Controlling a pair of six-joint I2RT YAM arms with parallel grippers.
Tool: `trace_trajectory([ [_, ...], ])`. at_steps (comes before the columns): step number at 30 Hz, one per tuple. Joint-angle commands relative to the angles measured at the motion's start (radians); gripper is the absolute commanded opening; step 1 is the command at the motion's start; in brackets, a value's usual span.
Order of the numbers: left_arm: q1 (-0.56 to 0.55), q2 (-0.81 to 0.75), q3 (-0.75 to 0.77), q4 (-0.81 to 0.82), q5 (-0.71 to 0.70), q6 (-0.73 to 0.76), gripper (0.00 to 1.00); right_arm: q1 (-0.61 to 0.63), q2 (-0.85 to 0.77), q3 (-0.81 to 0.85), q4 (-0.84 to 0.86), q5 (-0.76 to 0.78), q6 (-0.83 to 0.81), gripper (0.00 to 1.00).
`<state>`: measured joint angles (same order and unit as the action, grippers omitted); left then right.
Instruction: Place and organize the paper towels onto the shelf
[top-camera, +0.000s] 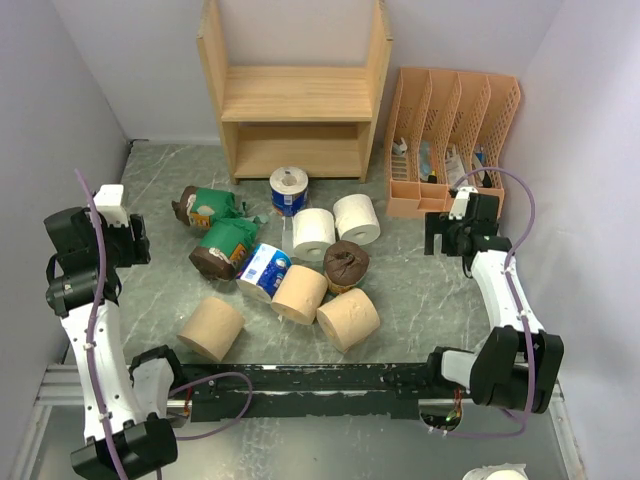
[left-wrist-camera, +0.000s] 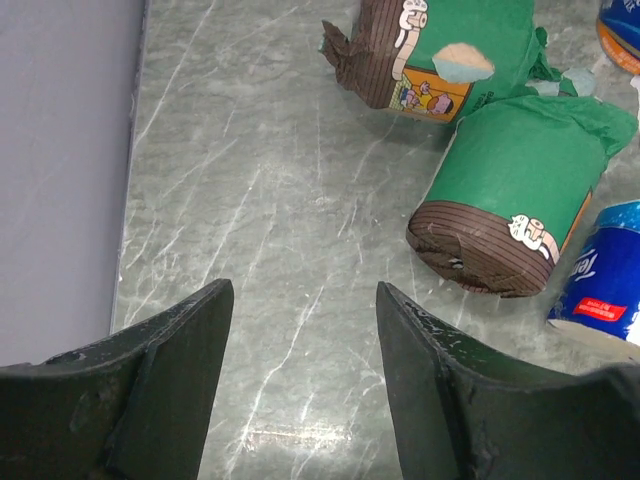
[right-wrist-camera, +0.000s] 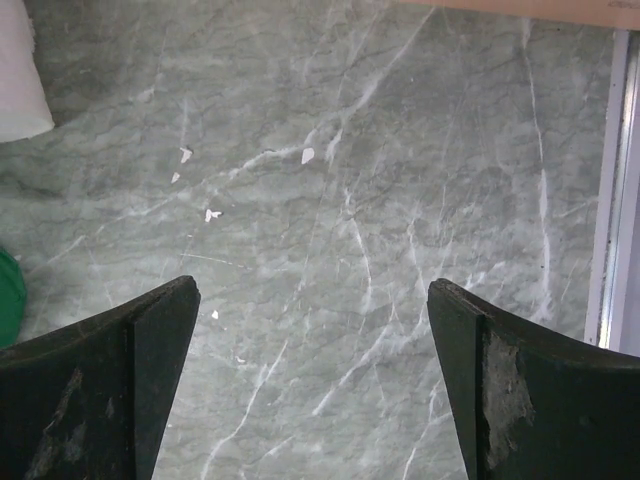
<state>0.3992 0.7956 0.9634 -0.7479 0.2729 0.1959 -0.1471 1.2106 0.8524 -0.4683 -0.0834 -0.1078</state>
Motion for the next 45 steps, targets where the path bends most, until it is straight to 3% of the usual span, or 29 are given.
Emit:
trace_trajectory([
  [1,-0.021,-0.009,0.005,0.022,-0.043,-0.020,0.70,-0.005,-0.043,0.013,0.015,0.003,0.032,0.99],
  [6,-0.043,-0.003,-0.005,0.035,-0.017,-0.012,0.71,-0.012,-0.062,0.002,0.076,0.158,0.096,1.00],
  [8,-0.038,-0.004,-0.004,0.036,-0.028,-0.015,0.71,-0.014,-0.064,-0.009,0.083,0.126,0.051,1.00],
  [10,-0.028,0.002,-0.005,0.040,-0.034,-0.019,0.71,-0.018,-0.060,-0.023,0.059,0.008,-0.006,0.97],
  [14,-0.017,0.009,-0.006,0.039,-0.031,-0.019,0.72,0.000,0.018,0.038,-0.147,-0.463,-0.207,0.96],
  [19,-0.001,-0.006,-0.005,0.036,-0.023,-0.014,0.73,0.117,0.221,0.281,-0.608,-0.624,-0.548,1.00],
  [24,0.056,-0.019,-0.005,0.036,-0.008,-0.006,0.73,0.177,0.247,0.312,-0.654,-0.615,-0.616,1.00],
  [29,0.073,-0.018,-0.004,0.033,0.007,0.002,0.73,0.220,0.289,0.334,-0.765,-0.716,-0.696,0.96],
  [36,0.081,-0.008,-0.004,0.030,0.029,0.009,0.73,0.446,0.229,0.261,-0.615,-0.622,-0.527,0.95],
  [45,0.081,-0.011,-0.004,0.032,0.024,0.006,0.73,0.522,0.316,0.267,-0.627,-0.609,-0.530,0.81],
])
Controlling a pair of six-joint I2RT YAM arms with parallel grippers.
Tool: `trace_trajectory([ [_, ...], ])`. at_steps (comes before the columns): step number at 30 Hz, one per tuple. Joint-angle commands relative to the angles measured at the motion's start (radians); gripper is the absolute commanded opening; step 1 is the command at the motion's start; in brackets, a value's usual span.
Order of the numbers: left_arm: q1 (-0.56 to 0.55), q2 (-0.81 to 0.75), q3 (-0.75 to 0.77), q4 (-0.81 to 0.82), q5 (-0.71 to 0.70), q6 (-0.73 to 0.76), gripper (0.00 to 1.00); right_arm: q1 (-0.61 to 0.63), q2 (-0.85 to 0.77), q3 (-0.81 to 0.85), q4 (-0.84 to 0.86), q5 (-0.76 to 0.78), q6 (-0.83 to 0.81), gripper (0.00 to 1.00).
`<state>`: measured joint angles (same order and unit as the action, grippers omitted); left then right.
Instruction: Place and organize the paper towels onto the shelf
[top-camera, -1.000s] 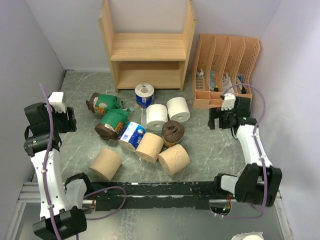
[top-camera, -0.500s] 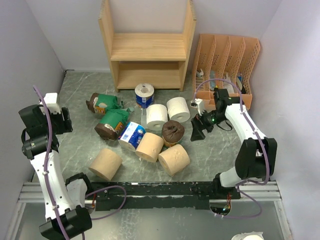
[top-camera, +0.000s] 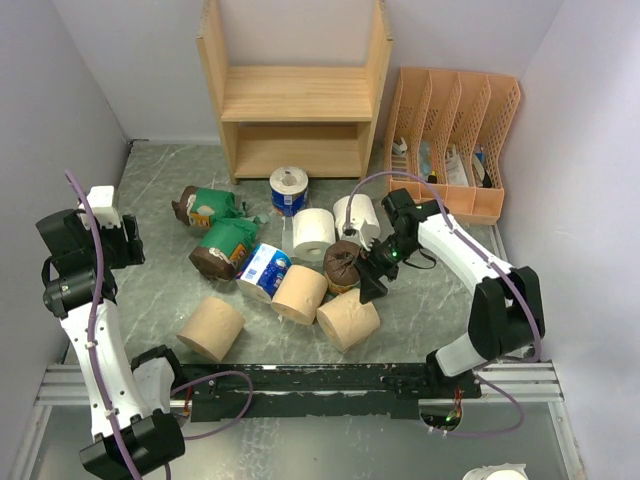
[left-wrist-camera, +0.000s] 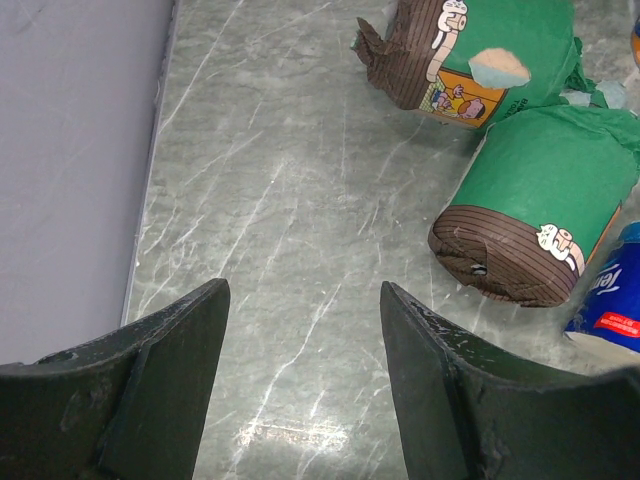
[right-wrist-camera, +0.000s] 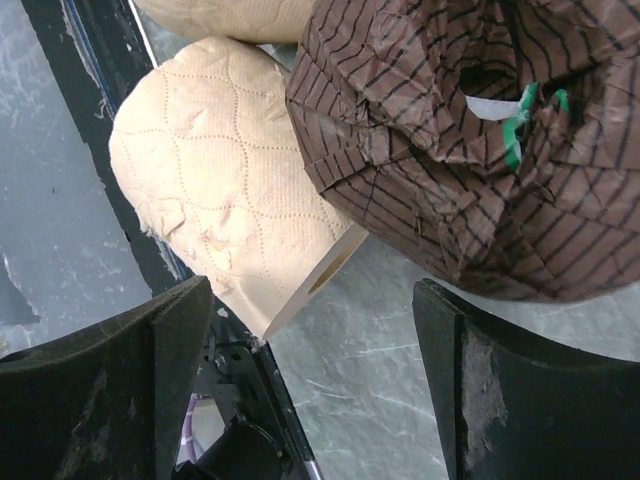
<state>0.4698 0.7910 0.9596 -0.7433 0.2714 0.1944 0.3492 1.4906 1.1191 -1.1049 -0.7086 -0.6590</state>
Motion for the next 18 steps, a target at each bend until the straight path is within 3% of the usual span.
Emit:
trace_trajectory([
  [1,0.012,-0.006,-0.001,0.027,0.027,0.008,0.73,0.034,0.040,-0.001,0.016,0.023,0.027,0.80],
  [4,0.011,-0.006,-0.001,0.028,0.028,0.008,0.73,0.056,0.053,-0.003,0.017,0.014,0.026,0.75],
  [8,0.011,-0.006,-0.003,0.031,0.024,0.008,0.73,0.088,0.095,0.010,-0.028,-0.015,0.004,0.60],
  [15,0.010,-0.007,-0.004,0.032,0.023,0.008,0.73,0.109,0.113,0.051,-0.105,-0.061,-0.053,0.18],
  [17,0.011,-0.007,-0.005,0.033,0.024,0.008,0.73,0.109,0.124,0.067,-0.135,-0.080,-0.076,0.00],
  [18,0.010,-0.007,-0.005,0.033,0.023,0.008,0.73,0.109,0.127,0.076,-0.148,-0.088,-0.084,0.00],
])
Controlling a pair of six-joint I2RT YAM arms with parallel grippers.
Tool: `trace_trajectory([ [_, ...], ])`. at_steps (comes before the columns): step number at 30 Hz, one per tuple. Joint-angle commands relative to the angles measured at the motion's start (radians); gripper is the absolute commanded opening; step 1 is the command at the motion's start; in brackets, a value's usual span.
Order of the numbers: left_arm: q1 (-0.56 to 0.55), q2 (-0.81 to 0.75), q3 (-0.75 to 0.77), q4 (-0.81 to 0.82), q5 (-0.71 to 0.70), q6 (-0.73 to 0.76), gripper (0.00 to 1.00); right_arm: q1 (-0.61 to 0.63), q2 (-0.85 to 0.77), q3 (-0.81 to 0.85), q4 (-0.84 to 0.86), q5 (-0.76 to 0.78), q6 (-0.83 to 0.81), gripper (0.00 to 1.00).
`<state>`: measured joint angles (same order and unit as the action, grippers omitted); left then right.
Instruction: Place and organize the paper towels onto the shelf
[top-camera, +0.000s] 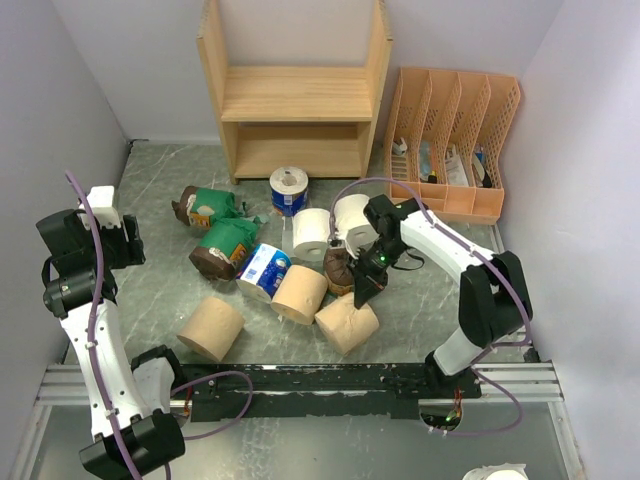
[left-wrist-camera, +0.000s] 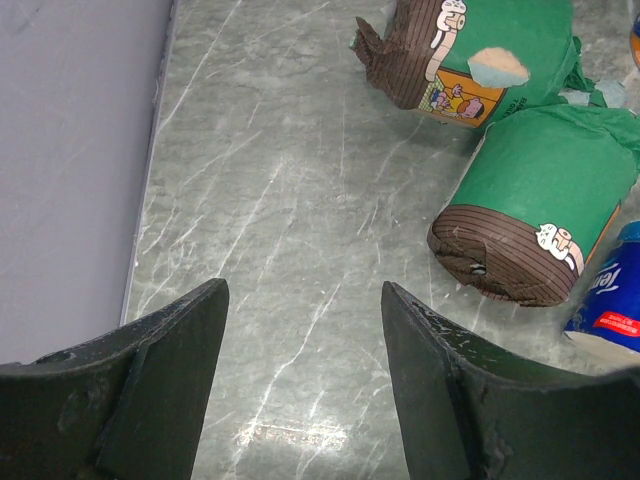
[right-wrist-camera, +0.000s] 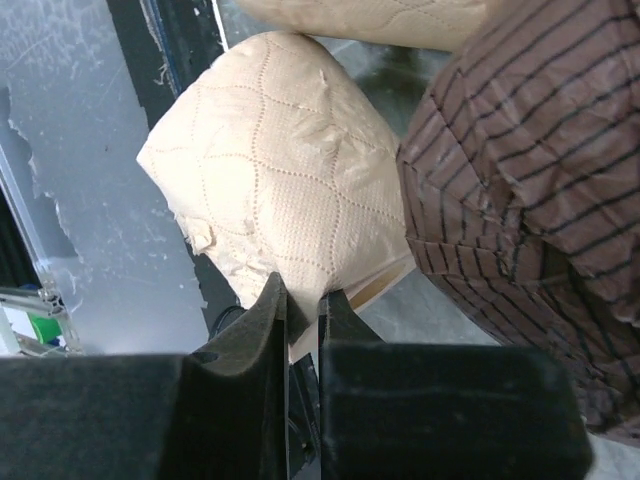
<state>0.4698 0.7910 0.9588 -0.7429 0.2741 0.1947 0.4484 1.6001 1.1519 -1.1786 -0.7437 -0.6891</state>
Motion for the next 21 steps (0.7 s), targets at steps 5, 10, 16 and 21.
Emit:
trace_trajectory([
  [5,0.010,-0.009,-0.005,0.033,0.019,0.008,0.73,0.010,-0.029,0.130,-0.168,-0.042,-0.120,0.00],
  [10,0.011,-0.007,-0.005,0.032,0.021,0.009,0.73,0.011,-0.137,0.293,-0.203,0.068,-0.106,0.00],
  [16,0.010,-0.007,-0.002,0.031,0.026,0.012,0.73,0.020,-0.213,0.459,-0.203,0.222,-0.108,0.00],
  [21,0.012,-0.007,-0.003,0.029,0.034,0.015,0.74,0.021,-0.203,0.600,-0.197,0.314,-0.133,0.00],
])
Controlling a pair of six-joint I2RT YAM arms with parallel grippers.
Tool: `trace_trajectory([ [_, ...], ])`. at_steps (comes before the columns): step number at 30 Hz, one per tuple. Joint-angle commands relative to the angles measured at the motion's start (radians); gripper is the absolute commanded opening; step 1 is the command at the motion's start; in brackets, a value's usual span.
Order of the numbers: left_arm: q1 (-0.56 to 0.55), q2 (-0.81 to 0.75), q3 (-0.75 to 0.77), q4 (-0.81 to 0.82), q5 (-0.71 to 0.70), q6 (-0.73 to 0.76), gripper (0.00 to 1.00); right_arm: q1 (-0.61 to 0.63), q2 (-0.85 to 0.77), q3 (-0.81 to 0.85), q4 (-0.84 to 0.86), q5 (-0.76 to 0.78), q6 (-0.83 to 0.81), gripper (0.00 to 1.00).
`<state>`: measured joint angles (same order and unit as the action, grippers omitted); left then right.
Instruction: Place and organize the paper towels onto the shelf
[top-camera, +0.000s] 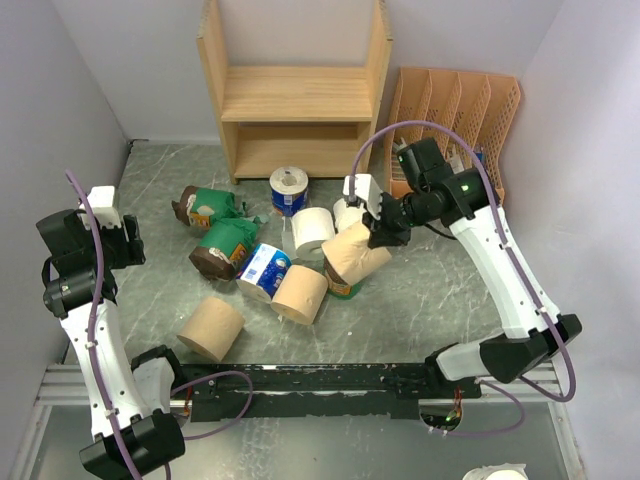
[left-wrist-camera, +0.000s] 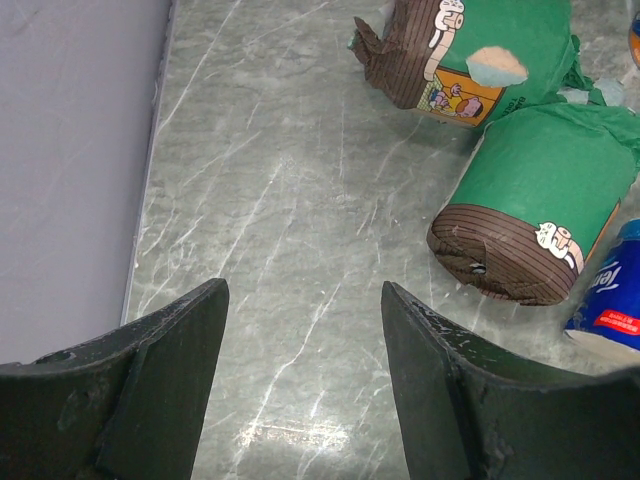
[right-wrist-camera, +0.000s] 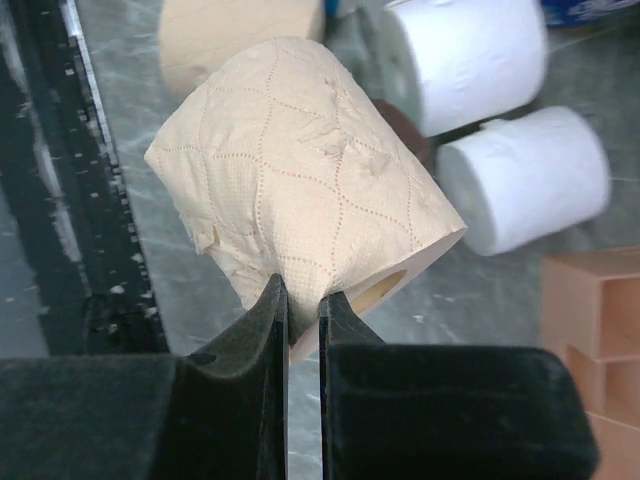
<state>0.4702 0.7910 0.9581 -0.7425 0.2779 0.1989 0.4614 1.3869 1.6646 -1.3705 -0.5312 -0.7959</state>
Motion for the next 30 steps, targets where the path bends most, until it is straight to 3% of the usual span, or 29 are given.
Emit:
trace_trajectory([
  [1,0.010,-0.006,-0.002,0.029,0.032,0.012,0.74,0.011,0.022,0.108,0.016,0.140,-0.019,0.00],
  [7,0.011,-0.009,-0.002,0.027,0.036,0.014,0.73,0.156,0.151,0.073,0.309,0.681,-0.001,0.00],
  [10,0.010,-0.012,-0.002,0.026,0.034,0.013,0.73,0.235,0.236,-0.014,0.476,0.952,-0.087,0.00],
  [13,0.010,-0.020,-0.002,0.027,0.026,0.010,0.73,0.276,0.299,-0.056,0.663,1.097,-0.194,0.00],
  [17,0.010,-0.027,-0.001,0.027,0.027,0.011,0.72,0.296,0.369,-0.087,0.919,1.212,-0.358,0.00],
  [21,0.010,-0.029,0.000,0.026,0.019,0.008,0.71,0.302,0.414,-0.133,1.196,1.236,-0.537,0.00],
  [30,0.011,-0.036,-0.001,0.024,0.020,0.008,0.71,0.288,0.542,-0.012,1.255,1.102,-0.546,0.00],
])
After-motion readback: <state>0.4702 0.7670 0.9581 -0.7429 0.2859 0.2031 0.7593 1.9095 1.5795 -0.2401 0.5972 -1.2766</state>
